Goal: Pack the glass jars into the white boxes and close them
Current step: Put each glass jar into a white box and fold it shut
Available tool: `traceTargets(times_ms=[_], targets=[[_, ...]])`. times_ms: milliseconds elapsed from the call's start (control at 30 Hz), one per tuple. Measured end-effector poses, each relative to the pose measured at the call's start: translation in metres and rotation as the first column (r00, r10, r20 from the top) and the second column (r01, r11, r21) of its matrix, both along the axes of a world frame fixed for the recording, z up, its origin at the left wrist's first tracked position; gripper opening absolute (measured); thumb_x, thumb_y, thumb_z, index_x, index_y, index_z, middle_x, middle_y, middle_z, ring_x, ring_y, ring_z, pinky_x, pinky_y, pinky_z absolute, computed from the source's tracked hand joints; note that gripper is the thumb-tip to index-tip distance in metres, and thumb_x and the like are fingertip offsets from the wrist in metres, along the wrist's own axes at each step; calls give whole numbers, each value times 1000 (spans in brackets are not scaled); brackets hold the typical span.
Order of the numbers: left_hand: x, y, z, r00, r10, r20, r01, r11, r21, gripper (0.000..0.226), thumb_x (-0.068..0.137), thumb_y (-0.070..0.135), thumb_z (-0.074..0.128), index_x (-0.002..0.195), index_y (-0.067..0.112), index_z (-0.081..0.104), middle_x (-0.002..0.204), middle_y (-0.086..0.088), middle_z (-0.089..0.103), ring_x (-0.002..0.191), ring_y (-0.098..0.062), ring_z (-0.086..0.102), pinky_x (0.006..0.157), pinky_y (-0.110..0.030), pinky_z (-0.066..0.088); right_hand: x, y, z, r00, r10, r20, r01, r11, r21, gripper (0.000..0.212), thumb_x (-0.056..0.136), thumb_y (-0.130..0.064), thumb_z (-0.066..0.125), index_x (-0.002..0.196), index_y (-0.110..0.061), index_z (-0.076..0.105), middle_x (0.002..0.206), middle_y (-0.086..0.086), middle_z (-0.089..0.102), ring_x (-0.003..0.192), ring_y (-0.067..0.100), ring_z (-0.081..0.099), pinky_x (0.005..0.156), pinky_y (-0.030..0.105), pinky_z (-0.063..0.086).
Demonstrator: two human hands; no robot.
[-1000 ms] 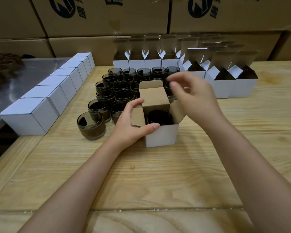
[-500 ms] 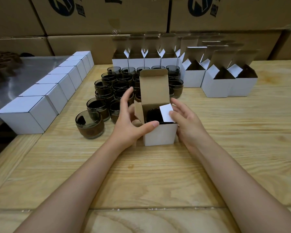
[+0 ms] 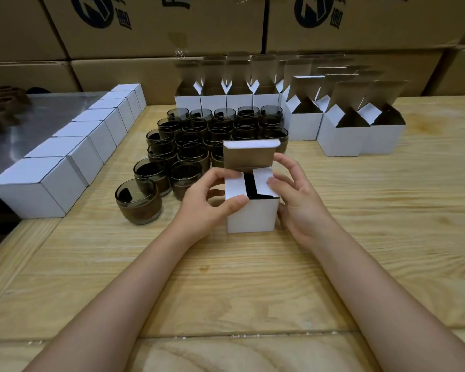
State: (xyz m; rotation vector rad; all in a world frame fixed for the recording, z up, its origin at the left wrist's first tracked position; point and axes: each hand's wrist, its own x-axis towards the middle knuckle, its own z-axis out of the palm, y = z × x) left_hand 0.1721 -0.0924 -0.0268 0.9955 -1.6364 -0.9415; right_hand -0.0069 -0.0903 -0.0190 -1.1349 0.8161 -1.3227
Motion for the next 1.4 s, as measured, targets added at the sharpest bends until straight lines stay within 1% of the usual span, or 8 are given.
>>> traceTargets(times_ms=[133, 200, 333, 433, 633, 900, 1233, 1400], targets=[[-1, 1, -1, 1000, 14, -2, -14, 1000, 7, 43, 65, 49, 70, 103, 36, 53, 113, 11, 62, 113, -13, 59, 87, -29, 51, -8, 4, 4, 987, 131, 98, -130, 991, -19, 25, 82, -12, 61, 101, -27, 58, 97, -5, 71, 83, 11, 67, 66, 26, 53], [-1, 2, -1, 999, 40, -3, -40, 999, 11, 46, 62, 49, 71, 99, 33, 48, 113, 10, 61, 114, -15, 58, 89, -34, 51, -11, 5, 4, 980, 179, 90, -176, 984, -36, 29, 78, -7, 67, 100, -22, 55, 97, -4, 69, 86, 11, 65, 68, 25, 52], [-2, 2, -1, 997, 46, -61, -44, 999, 31, 56, 59, 38, 80, 93, 25, 38, 118, 7, 58, 112, -12, 58, 83, -29, 50, -15, 7, 4, 971, 239, 2, -239, 970, -55, 37, 75, -14, 63, 107, -22, 48, 105, -2, 63, 99, 15, 59, 79, 28, 51], [-2, 1, 0, 996, 34, -85, -30, 998, 47, 60, 54, 47, 76, 93, 26, 36, 122, 7, 57, 116, -15, 57, 86, -27, 49, -11, 7, 3, 983, 182, -35, -184, 982, -53, 41, 73, -29, 75, 104, -25, 49, 108, 0, 61, 100, 17, 58, 81, 32, 52], [-2, 0, -2, 995, 27, -101, -23, 999, 39, 62, 52, 47, 76, 93, 26, 35, 123, 4, 58, 116, -16, 58, 85, -21, 48, -7, 6, -2, 991, 96, -90, -104, 991, -86, 19, 73, -33, 73, 89, -34, 62, 112, -1, 63, 101, 18, 59, 80, 38, 52], [-1, -1, -2, 997, 23, -71, -19, 999, 45, 58, 57, 51, 74, 94, 25, 37, 121, 11, 58, 114, -7, 58, 88, -28, 52, -11, 4, -6, 984, 125, -129, -141, 983, -120, 14, 80, -25, 68, 92, -31, 65, 112, -2, 62, 101, 20, 60, 76, 35, 51], [-1, 0, 4, 984, -63, -166, 77, 994, 80, 50, 63, 41, 71, 97, 19, 41, 106, 5, 58, 95, 2, 58, 75, -20, 48, -14, 1, -6, 983, 150, -104, -160, 983, -94, 17, 73, -27, 73, 89, -30, 67, 108, -10, 64, 107, 16, 58, 78, 31, 52], [2, 1, 3, 982, -111, -153, 122, 991, 58, 51, 66, 39, 71, 103, 24, 40, 109, 2, 60, 102, -1, 59, 77, -21, 50, -16, 1, -8, 983, 158, -91, -167, 980, -109, 12, 79, -15, 65, 88, -21, 66, 105, -5, 62, 101, 14, 58, 82, 32, 50]])
